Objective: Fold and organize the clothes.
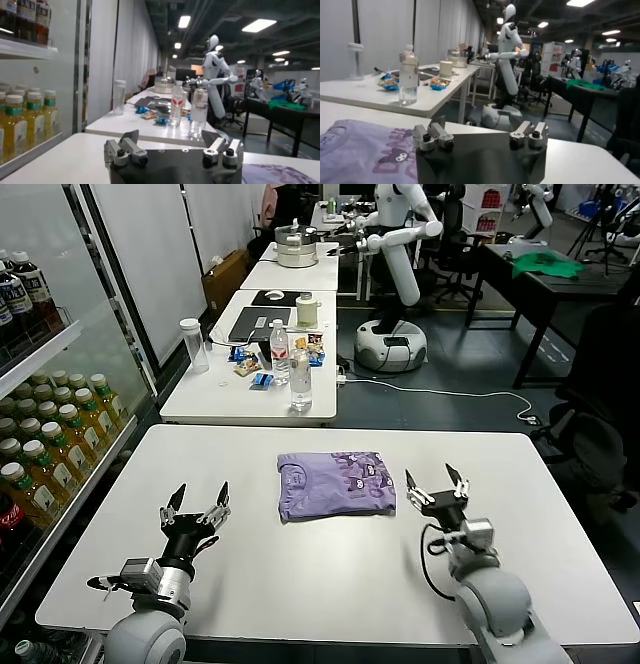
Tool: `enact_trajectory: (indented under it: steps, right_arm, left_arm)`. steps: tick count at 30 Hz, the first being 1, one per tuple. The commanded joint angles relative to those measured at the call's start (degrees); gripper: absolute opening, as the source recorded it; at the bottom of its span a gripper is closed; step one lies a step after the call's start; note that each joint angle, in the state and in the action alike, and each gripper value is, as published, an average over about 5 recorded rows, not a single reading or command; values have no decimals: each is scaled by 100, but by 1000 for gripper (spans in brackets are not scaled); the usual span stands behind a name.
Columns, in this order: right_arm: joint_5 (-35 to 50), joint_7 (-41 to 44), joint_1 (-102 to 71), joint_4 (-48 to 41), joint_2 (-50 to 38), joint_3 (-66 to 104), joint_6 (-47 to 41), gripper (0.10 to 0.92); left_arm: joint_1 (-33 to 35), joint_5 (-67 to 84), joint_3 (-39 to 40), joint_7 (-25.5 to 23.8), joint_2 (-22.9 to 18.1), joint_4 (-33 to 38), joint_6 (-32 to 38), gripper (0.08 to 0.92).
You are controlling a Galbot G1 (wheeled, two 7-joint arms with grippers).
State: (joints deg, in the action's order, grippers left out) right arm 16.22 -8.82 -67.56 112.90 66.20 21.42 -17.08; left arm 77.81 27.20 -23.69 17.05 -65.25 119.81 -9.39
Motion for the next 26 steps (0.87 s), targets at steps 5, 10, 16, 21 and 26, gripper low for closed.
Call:
enact_trajectory:
  steps: [5, 10, 16, 21, 26]
  right_arm:
    - [-20, -85, -1073, 994, -163, 861, 345, 823]
    - [18, -87, -1090, 1060, -193, 894, 243, 823]
    - [61, -135, -1079, 1050, -157, 904, 190, 823]
    - [17, -165, -1084, 1044, -55, 871, 177, 823]
    - [-50, -226, -1091, 1048, 12, 834, 192, 823]
  left_arm:
    - [345, -203, -89, -184, -229, 314, 13, 823]
    - [374, -242, -90, -223, -284, 343, -5, 823]
    - [408, -318, -118, -277, -275, 388, 0, 823]
    - [464, -319, -172, -295, -252, 405, 10, 823]
    - [528, -318, -208, -311, -228, 424, 9, 823]
